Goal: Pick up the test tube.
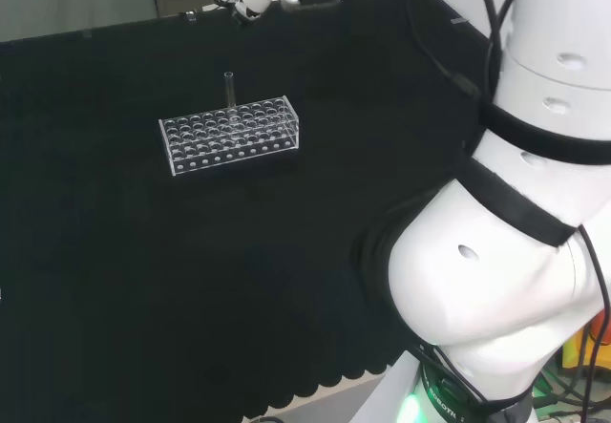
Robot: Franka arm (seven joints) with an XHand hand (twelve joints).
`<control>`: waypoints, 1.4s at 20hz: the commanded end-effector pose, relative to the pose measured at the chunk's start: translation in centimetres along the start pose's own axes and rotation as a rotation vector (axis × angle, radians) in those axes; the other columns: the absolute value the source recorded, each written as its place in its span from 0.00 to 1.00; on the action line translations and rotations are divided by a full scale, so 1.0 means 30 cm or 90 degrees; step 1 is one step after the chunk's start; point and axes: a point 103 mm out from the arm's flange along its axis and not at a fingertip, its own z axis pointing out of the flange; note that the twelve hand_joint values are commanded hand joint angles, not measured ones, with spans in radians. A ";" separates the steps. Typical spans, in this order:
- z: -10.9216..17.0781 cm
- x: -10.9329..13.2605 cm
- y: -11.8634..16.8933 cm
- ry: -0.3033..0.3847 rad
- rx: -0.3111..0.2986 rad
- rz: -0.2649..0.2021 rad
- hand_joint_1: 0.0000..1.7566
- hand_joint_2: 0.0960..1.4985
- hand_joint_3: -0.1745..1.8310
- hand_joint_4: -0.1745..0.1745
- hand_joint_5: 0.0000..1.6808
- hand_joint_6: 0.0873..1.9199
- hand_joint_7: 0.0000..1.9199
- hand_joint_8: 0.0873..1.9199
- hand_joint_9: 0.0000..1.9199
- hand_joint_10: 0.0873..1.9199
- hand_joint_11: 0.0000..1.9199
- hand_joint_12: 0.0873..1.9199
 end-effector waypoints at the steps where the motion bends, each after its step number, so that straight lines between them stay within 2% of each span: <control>1: 0.100 0.041 0.125 -0.024 0.039 -0.017 0.43 0.45 0.34 0.11 0.27 0.00 0.31 0.45 0.26 0.44 0.05 0.80; 19: 0.341 0.084 0.278 -0.097 0.140 -0.032 0.45 0.45 0.35 0.08 0.30 0.03 0.39 0.44 0.32 0.40 0.06 0.80; 24: 0.365 0.092 0.315 -0.103 0.144 -0.029 0.45 0.45 0.35 0.07 0.30 0.05 0.42 0.43 0.35 0.39 0.06 0.80; 28: 0.378 0.101 0.341 -0.111 0.140 -0.029 0.46 0.45 0.35 0.07 0.29 0.12 0.44 0.42 0.37 0.37 0.06 0.79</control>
